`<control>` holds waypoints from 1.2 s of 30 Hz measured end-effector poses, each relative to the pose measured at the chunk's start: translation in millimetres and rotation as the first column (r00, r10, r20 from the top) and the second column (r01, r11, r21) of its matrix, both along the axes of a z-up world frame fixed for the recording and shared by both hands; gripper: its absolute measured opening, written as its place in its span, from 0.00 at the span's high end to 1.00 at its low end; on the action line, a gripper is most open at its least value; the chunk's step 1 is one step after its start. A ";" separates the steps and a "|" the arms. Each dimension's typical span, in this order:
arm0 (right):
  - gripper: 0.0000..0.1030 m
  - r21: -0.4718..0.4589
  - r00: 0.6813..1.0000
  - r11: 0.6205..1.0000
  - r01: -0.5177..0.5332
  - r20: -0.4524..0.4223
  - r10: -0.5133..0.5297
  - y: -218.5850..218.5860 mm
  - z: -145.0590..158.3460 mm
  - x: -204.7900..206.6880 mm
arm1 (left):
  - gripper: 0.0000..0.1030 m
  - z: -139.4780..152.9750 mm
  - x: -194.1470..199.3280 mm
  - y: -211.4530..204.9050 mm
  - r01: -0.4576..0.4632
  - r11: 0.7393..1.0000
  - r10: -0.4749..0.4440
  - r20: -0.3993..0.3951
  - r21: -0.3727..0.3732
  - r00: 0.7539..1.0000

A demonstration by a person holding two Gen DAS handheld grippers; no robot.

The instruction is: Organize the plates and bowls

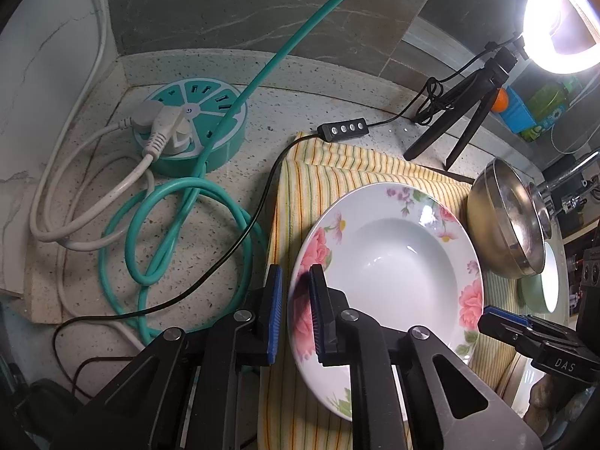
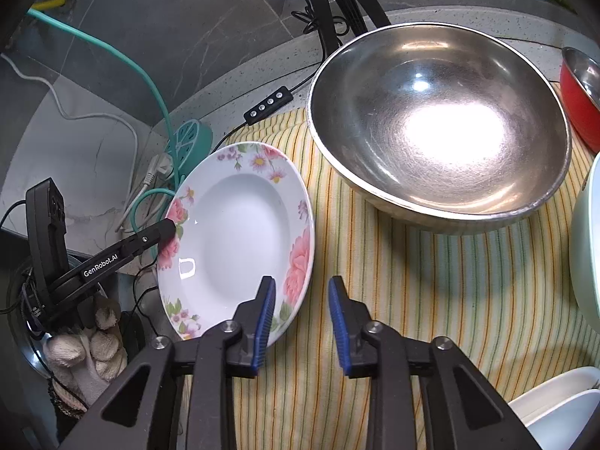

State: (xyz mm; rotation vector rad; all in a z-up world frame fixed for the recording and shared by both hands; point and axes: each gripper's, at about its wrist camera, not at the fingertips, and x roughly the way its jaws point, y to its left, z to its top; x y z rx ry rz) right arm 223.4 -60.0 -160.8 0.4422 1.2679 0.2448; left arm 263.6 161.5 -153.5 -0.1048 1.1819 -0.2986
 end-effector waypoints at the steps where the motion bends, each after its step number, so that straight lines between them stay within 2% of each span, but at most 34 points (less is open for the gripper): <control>1: 0.82 0.000 1.000 1.000 -0.002 -0.001 0.002 0.6 -0.3 0.6 | 0.91 0.6 -0.2 -1.5 0.005 1.000 -0.005 0.001 0.006 1.000; 12: 0.87 -0.012 1.000 1.000 -0.017 0.001 0.017 6.3 -3.4 6.2 | 0.91 1.3 0.3 -2.8 0.006 1.000 -0.006 -0.005 0.015 1.000; 36: 0.88 -0.033 0.998 0.998 -0.056 0.009 0.056 5.0 6.6 -2.5 | 0.91 7.3 -25.9 4.0 -0.034 0.999 0.033 -0.013 -0.028 0.999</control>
